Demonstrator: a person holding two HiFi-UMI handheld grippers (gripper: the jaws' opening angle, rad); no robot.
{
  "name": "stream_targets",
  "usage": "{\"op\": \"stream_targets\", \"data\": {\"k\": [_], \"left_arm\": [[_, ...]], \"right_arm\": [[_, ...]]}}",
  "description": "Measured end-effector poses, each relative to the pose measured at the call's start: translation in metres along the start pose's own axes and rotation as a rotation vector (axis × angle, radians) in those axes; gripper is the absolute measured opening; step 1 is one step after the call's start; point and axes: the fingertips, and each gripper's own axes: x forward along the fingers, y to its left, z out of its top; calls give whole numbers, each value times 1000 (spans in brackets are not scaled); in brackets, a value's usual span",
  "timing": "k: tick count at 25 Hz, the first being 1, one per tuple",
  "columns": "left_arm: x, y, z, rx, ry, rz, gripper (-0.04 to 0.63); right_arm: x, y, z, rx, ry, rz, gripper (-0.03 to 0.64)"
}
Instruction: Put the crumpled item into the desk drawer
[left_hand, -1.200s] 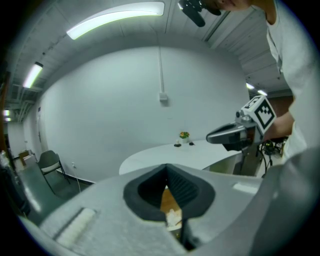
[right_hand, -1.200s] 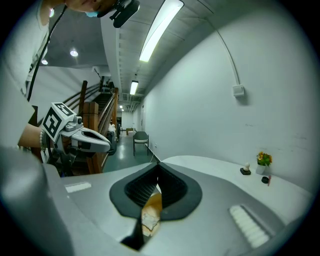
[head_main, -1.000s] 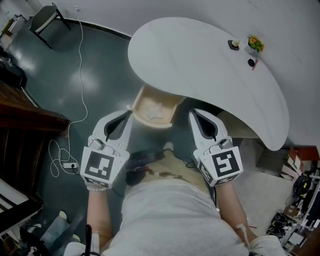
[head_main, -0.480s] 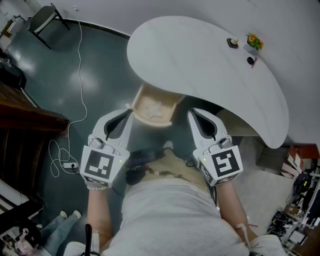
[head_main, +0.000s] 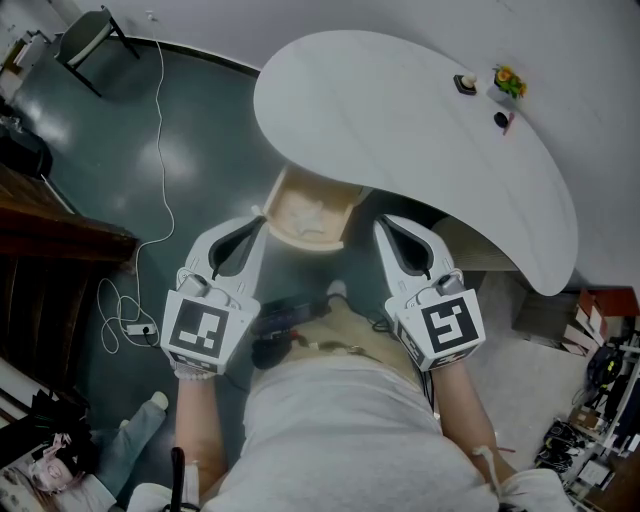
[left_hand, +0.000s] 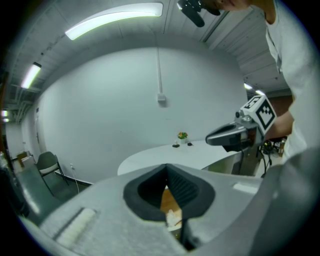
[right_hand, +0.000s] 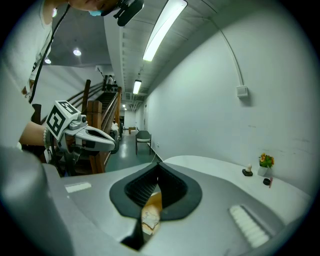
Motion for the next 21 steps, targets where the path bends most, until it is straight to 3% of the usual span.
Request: {"op": "stream_targets", "data": {"k": [21], "left_arm": [[1, 1, 2, -3, -3, -8, -3]], "right_arm": [[-1, 2, 0, -3, 9, -9, 5]]}}
